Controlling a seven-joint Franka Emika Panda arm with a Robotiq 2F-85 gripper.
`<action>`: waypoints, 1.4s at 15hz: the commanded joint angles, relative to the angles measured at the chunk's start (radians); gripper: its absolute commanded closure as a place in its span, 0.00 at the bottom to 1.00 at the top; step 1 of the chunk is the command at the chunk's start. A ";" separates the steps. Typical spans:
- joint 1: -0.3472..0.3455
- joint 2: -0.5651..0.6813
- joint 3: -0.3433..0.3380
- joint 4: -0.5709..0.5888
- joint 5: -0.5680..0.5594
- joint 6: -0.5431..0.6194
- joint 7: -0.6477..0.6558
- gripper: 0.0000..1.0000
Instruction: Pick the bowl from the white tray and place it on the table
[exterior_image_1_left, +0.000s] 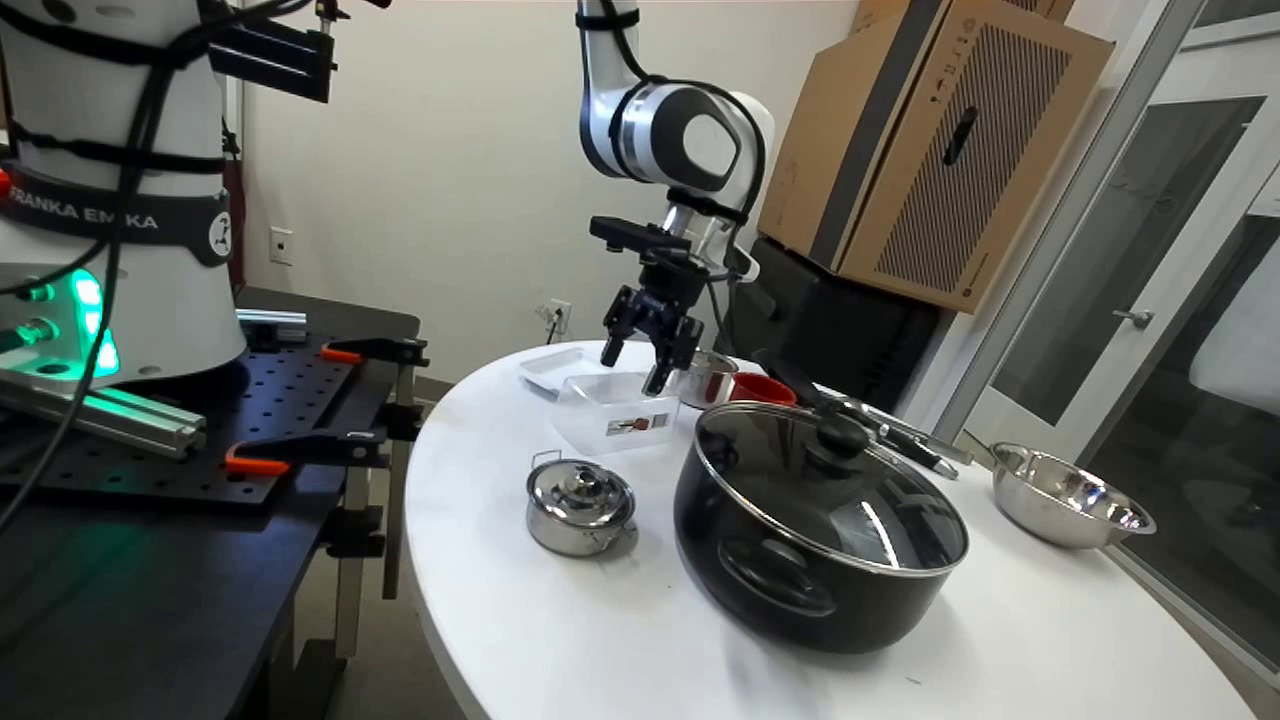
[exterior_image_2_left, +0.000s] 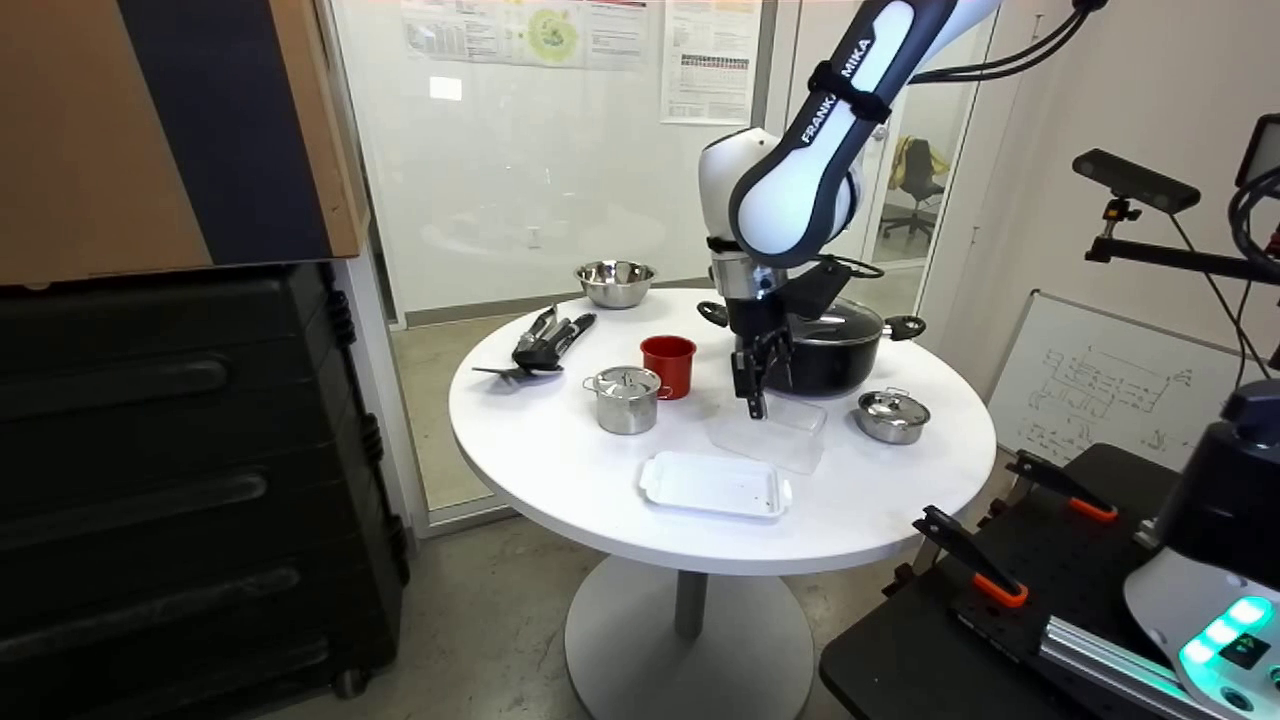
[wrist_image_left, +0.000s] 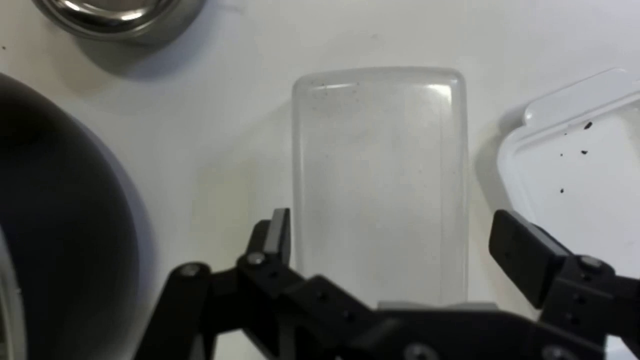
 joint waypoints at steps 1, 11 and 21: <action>-0.002 -0.121 0.020 -0.076 0.030 0.012 -0.016 0.00; 0.038 -0.264 0.088 -0.136 0.064 -0.005 -0.002 0.00; 0.031 -0.247 0.081 -0.132 0.064 -0.004 -0.003 0.00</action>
